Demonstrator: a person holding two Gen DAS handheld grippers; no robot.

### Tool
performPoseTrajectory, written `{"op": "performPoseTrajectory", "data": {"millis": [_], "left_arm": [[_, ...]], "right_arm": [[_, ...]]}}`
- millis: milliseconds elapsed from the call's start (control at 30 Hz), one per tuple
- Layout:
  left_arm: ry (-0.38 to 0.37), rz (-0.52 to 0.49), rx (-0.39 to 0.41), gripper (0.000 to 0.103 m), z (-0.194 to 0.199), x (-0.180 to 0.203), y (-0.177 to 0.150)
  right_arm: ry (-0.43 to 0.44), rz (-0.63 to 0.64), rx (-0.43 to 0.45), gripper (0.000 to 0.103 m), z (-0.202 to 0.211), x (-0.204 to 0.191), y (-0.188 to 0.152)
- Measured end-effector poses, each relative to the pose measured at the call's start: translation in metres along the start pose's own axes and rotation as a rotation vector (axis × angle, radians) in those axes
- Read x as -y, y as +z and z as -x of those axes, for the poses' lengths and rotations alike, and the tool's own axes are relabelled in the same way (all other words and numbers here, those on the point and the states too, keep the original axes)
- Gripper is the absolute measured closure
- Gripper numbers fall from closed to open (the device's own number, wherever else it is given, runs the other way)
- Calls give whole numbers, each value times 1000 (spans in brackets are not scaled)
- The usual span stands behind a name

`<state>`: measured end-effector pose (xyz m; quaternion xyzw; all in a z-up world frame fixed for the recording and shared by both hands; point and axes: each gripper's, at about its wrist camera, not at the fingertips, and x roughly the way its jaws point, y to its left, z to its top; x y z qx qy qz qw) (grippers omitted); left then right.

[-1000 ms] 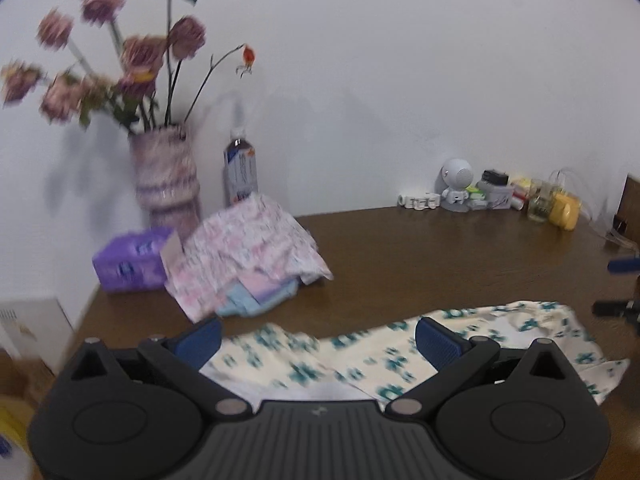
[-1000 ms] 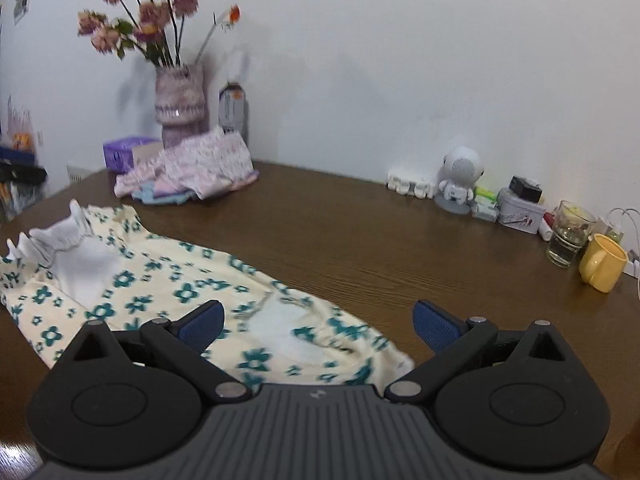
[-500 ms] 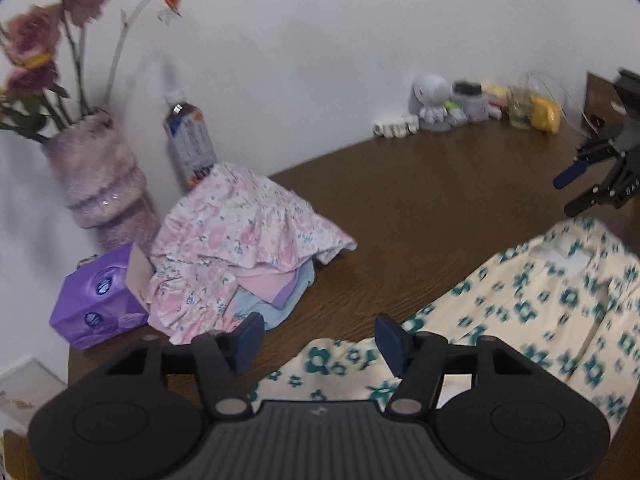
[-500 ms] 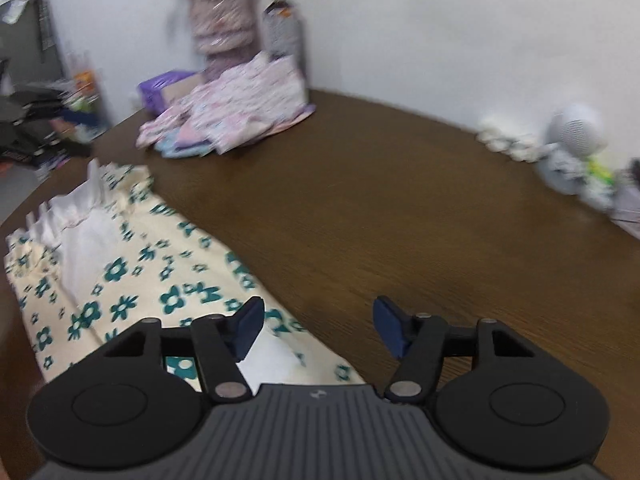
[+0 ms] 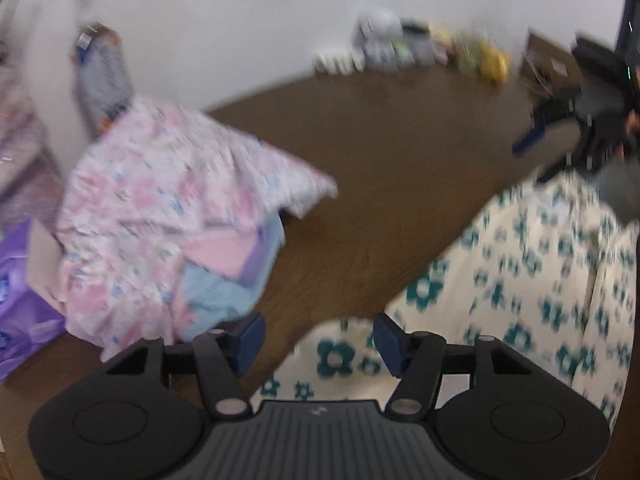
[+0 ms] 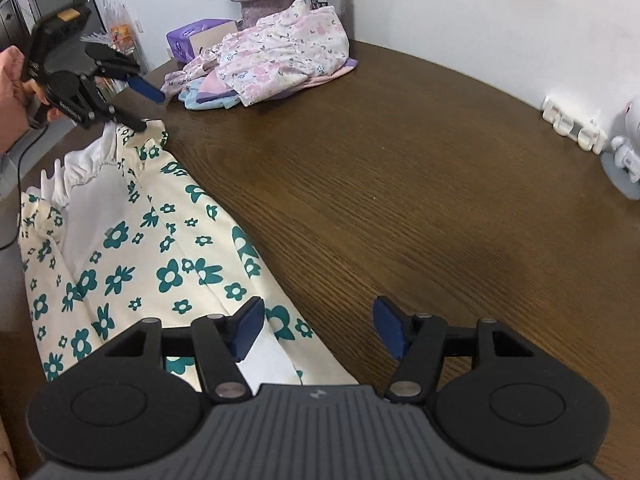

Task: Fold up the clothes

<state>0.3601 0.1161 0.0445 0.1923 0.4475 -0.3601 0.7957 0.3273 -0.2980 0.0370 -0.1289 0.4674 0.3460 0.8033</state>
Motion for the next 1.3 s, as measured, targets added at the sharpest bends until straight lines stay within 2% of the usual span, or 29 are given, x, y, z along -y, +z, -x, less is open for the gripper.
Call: {"op": "performPoseTrajectory", "data": {"millis": [33, 67, 133, 200, 300, 500, 633, 667, 700, 733, 767, 800, 833, 900, 967, 1067, 1167, 1300], "left_arm": [[-19, -19, -40, 53, -5, 0, -2], [-36, -36, -66, 54, -6, 0, -4], [-61, -62, -95, 54, -6, 0, -8], [-65, -75, -112, 53, -5, -1, -9], [-52, -89, -138, 41, -5, -2, -9], [-85, -119, -206, 31, -3, -10, -14], [-88, -134, -186, 31, 3, -4, -22], [-82, -137, -174, 31, 4, -2, -24], [-70, -143, -162, 32, 5, 3, -26], [-64, -146, -141, 44, 8, 7, -28], [-69, -148, -119, 69, 11, 12, -30], [-71, -153, -102, 83, 14, 18, -32], [-69, -160, -85, 92, 16, 25, -35], [24, -221, -48, 92, 22, 43, -41], [137, -292, -9, 96, 28, 62, -48], [306, -412, 52, 96, 38, 94, -57], [481, -622, 123, 96, 47, 141, -73], [708, -943, 189, 96, 43, 199, -111]], "right_arm": [[9, -5, -2, 43, 0, 2, 0], [19, 0, -15, 44, -4, 2, -1], [40, 19, -38, 50, -7, 1, -2], [37, 42, -59, 51, -11, 0, -1], [32, 55, -91, 51, -17, 1, 3], [21, 102, -130, 51, -27, -2, 8], [-4, 138, -148, 51, -31, -7, 11], [-6, 149, -145, 52, -31, -10, 11], [-8, 161, -143, 59, -32, -14, 11], [-9, 173, -140, 75, -32, -18, 11], [-7, 184, -136, 87, -33, -22, 11], [-4, 195, -133, 94, -33, -26, 11], [-21, 212, -129, 96, -33, -30, 10], [-55, 245, -122, 99, -32, -37, 8], [-84, 258, -91, 99, -27, -41, 4], [-139, 302, -29, 99, -13, -54, -5], [-216, 381, 30, 99, 2, -74, -21], [-340, 520, 100, 99, 19, -106, -52]]}}
